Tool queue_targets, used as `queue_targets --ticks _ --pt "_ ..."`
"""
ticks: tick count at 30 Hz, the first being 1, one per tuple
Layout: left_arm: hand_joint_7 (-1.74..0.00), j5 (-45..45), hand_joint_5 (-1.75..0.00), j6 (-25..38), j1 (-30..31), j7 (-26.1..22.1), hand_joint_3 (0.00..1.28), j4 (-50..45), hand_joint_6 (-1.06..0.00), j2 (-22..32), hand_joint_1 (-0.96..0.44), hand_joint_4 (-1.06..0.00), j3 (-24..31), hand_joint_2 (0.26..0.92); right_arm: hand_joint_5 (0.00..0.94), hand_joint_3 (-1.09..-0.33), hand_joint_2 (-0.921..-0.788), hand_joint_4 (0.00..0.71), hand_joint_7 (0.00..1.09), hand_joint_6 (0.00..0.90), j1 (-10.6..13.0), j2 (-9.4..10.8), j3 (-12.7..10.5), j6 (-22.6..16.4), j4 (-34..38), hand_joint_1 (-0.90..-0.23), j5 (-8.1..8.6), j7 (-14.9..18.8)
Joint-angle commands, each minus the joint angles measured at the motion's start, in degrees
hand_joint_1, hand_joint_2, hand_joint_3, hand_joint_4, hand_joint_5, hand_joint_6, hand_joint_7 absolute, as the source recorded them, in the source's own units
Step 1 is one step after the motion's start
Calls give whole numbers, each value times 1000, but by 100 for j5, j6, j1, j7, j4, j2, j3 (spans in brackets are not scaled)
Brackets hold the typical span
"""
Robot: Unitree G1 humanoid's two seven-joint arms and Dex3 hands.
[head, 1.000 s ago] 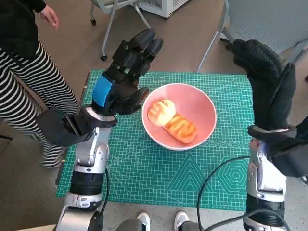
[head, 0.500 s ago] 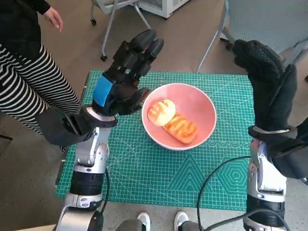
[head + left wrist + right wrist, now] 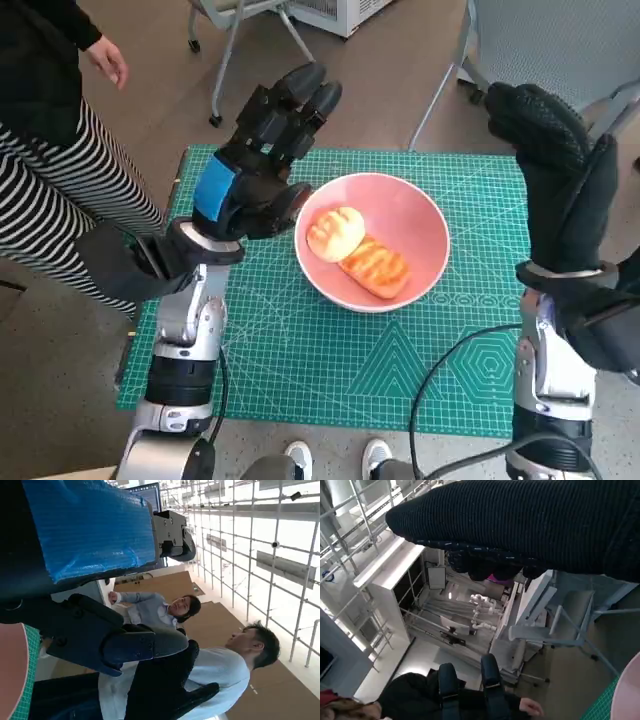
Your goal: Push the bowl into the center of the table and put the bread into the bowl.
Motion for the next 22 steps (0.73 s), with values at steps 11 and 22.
queue_targets --ticks 11,22 --pt "-494 -59 -175 55 6 -36 424 -120 1 25 -621 1 13 903 2 -682 -921 209 516 118 143 -11 -21 56 35 -723 28 -1" --pt "-497 -30 -184 58 3 -29 429 -127 1 30 -619 1 8 899 2 -681 -921 209 514 119 161 -8 -16 133 -45 -731 35 -17"
